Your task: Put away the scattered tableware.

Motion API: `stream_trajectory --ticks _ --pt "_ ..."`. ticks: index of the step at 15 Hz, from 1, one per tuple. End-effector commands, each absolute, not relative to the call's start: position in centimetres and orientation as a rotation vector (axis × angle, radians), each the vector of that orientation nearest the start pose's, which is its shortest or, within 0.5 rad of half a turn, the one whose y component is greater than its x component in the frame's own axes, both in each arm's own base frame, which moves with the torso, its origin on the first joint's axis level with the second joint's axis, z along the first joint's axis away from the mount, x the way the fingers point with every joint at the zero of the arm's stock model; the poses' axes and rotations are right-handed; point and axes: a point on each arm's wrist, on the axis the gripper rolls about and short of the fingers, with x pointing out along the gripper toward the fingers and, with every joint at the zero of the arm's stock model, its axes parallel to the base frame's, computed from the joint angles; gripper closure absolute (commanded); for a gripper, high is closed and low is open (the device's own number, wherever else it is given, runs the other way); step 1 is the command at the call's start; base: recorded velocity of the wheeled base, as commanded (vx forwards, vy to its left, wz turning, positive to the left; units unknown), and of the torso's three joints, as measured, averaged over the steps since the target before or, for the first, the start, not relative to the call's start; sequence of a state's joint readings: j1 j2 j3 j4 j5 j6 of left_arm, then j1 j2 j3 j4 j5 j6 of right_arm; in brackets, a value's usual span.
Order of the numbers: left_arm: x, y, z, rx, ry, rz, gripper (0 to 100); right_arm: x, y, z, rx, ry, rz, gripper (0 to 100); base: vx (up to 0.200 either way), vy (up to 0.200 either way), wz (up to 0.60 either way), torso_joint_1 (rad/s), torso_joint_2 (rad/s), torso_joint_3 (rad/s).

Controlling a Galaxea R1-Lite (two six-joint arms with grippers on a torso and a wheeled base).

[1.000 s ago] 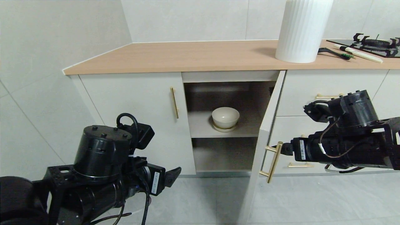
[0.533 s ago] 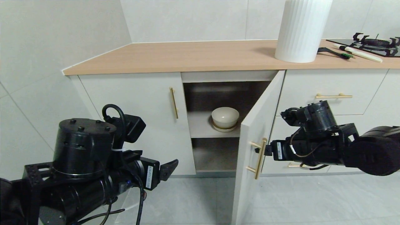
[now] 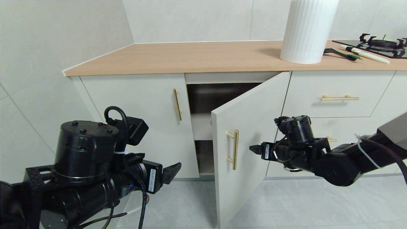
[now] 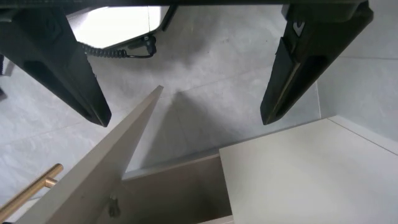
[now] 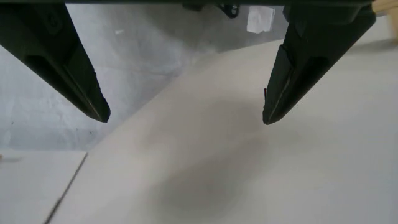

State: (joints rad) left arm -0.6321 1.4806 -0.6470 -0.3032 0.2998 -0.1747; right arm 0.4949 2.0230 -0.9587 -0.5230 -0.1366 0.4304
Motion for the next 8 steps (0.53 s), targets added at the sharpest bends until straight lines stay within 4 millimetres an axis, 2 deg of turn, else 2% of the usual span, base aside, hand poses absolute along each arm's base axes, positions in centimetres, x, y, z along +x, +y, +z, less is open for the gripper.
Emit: stream_trajectory --ticks 1,7,8 --pt "19.4 -13.4 16.7 0.074 0.510 -0.279 0 32.9 17.4 9.5 0.249 0.595 0.227 0 0.000 0.000 0.00 0.000 0.00 0.000" --pt "19.5 -13.2 16.6 0.076 0.509 -0.266 0 34.1 18.1 9.5 0.335 0.579 0.197 0 0.000 0.000 0.00 0.000 0.00 0.000" --pt "19.6 -13.3 16.5 0.079 0.515 -0.264 0 34.2 18.2 9.7 0.347 0.573 0.195 0 0.200 0.000 0.00 0.002 0.00 0.002"
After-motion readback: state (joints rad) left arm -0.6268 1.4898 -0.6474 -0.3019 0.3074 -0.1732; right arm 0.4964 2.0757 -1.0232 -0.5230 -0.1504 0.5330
